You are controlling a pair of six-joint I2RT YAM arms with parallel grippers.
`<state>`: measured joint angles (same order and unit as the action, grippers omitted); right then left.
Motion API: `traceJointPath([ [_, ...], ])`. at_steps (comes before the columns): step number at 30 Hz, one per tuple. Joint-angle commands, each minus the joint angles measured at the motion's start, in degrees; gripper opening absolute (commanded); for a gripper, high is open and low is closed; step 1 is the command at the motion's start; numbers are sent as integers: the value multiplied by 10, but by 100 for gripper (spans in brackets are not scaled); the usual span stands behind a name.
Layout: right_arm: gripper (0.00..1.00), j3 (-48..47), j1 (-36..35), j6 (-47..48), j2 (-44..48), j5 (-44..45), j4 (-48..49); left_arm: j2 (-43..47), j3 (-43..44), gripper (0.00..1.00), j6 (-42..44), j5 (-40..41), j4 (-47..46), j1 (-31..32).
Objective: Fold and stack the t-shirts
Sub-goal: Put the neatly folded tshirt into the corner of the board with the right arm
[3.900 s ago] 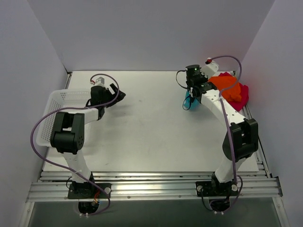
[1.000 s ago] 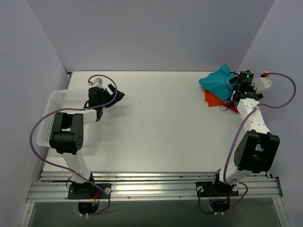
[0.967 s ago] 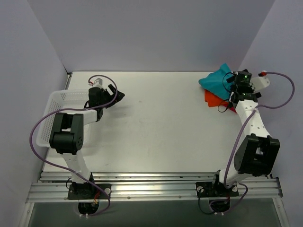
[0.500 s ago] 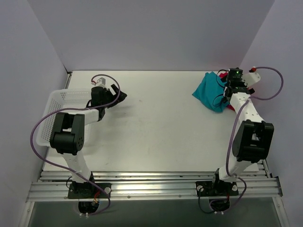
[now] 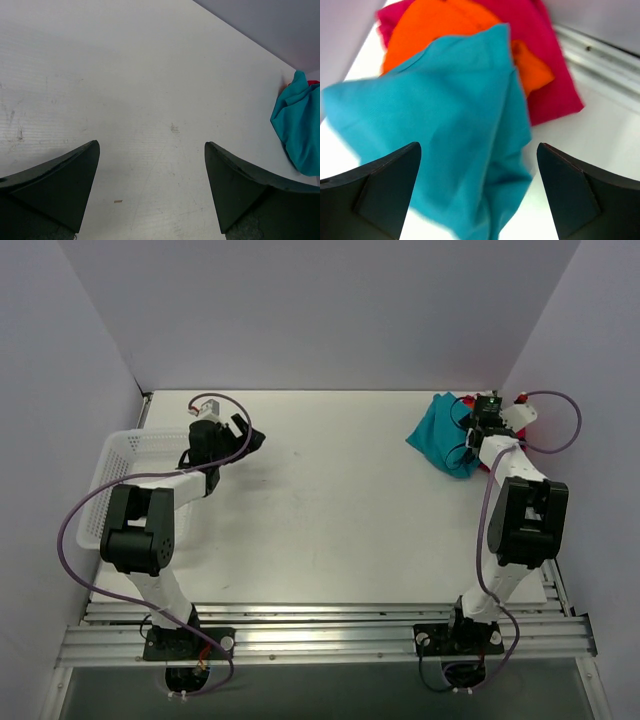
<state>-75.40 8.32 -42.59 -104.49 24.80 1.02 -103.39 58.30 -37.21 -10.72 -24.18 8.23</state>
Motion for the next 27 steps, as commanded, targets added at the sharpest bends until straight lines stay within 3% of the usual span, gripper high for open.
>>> traceJointPath([
  [1, 96, 3, -35, -1, 72, -4, 10, -8, 2, 95, 8, -1, -24, 4],
  [9, 96, 26, -49, 3, 142, 10, 0, -25, 4, 95, 4, -14, -39, 6],
  [27, 96, 61, -56, -30, 86, -5, 5, -26, 2, 95, -1, -23, -44, 4],
])
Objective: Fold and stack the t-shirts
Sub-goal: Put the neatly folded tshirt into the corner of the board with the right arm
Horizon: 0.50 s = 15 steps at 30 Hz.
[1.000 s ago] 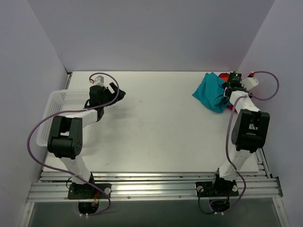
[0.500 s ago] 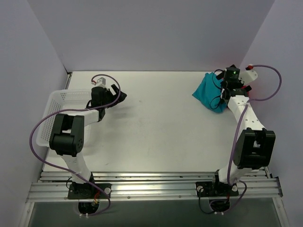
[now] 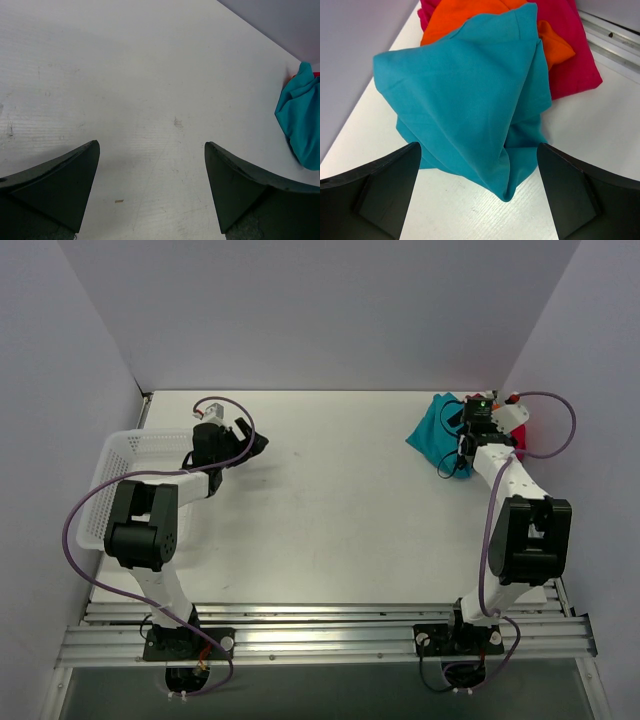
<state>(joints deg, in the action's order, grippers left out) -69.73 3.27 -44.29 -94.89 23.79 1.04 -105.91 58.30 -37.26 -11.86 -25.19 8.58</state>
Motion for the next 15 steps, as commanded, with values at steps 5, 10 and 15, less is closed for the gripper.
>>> traceJointPath([
  [5, 96, -1, -5, -19, -36, 0, 6, -4, 3, 95, 0, -12, -35, 0],
  [10, 93, -8, -3, -21, -64, -3, 8, -3, 1, 95, 1, -10, -35, 0],
  [15, 57, -9, 5, -20, -78, -5, 20, -2, 1, 95, 2, -9, -35, -1],
])
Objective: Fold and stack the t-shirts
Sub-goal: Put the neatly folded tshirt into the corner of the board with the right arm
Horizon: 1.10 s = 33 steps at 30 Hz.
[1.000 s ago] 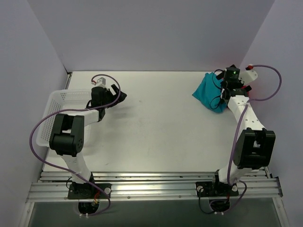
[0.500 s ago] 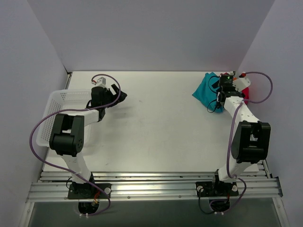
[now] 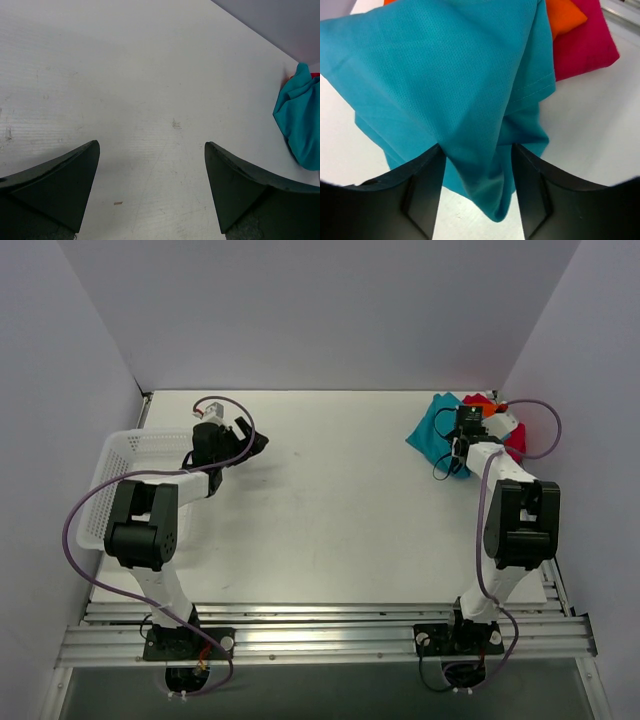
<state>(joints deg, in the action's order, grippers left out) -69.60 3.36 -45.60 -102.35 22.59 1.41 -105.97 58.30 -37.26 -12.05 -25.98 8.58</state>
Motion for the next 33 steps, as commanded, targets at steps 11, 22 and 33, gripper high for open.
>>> traceJointPath([
  [11, 15, -52, 58, 1, -5, 27, 1, 1, -1, 95, 3, -7, -29, -3],
  [22, 0, -115, 99, 1, -89, 41, 9, 2, -2, 95, 4, -6, -27, -5],
  [33, 57, -212, 107, -12, -196, 48, 7, -2, 1, 95, 6, -6, -25, -7],
])
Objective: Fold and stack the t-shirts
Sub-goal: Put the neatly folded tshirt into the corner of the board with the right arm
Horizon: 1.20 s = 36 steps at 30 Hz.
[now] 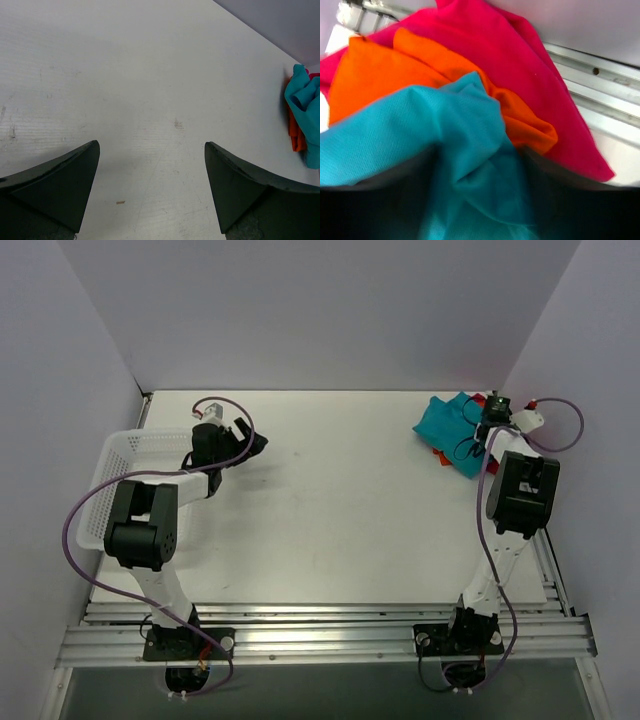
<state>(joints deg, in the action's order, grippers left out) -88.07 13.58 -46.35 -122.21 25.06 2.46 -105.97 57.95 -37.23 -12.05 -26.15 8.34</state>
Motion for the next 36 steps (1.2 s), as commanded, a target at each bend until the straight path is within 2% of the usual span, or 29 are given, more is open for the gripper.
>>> traceJointPath([
  [1, 75, -30, 6, -9, 5, 28, -4, -2, 5, 95, 6, -4, -23, -4],
  [4, 90, -53, 6, -7, 8, 40, -11, -6, 12, 95, 6, -10, -19, -3],
  [7, 99, -75, 6, -3, 13, 60, -34, -6, 13, 95, 6, -8, -20, -2],
  [12, 100, -34, -7, 14, 78, 110, -30, -4, 11, 95, 5, -10, -20, -2],
  [17, 100, 48, -24, 19, 207, 176, -32, 1, 3, 95, 1, -17, -29, -1],
  [19, 98, 92, -40, 22, 258, 177, -16, 0, 2, 95, -2, -20, -36, -1],
  [20, 95, 109, -47, 27, 273, 156, 4, 0, 1, 95, -4, -22, -38, 0],
  [21, 80, 126, -60, 34, 285, 139, 23, -1, 1, 95, -5, -24, -41, 0],
  [23, 44, 164, -71, 43, 307, 108, 80, -2, 1, 95, -6, -26, -41, 0],
  [24, 17, 170, -73, 42, 307, 74, 94, 0, 1, 95, -7, -27, -42, 0],
  [25, 5, 171, -77, 39, 295, 60, 107, 2, 0, 95, -8, -28, -42, 0],
  [26, 0, 159, -79, 29, 283, 50, 106, 4, -2, 95, -7, -28, -43, 0],
  [30, 0, 130, -86, 20, 213, -8, 143, 17, -7, 95, -6, -24, -41, 0],
  [36, 0, 64, -85, -1, 82, -36, 167, 19, -9, 95, -6, -26, -40, 0],
])
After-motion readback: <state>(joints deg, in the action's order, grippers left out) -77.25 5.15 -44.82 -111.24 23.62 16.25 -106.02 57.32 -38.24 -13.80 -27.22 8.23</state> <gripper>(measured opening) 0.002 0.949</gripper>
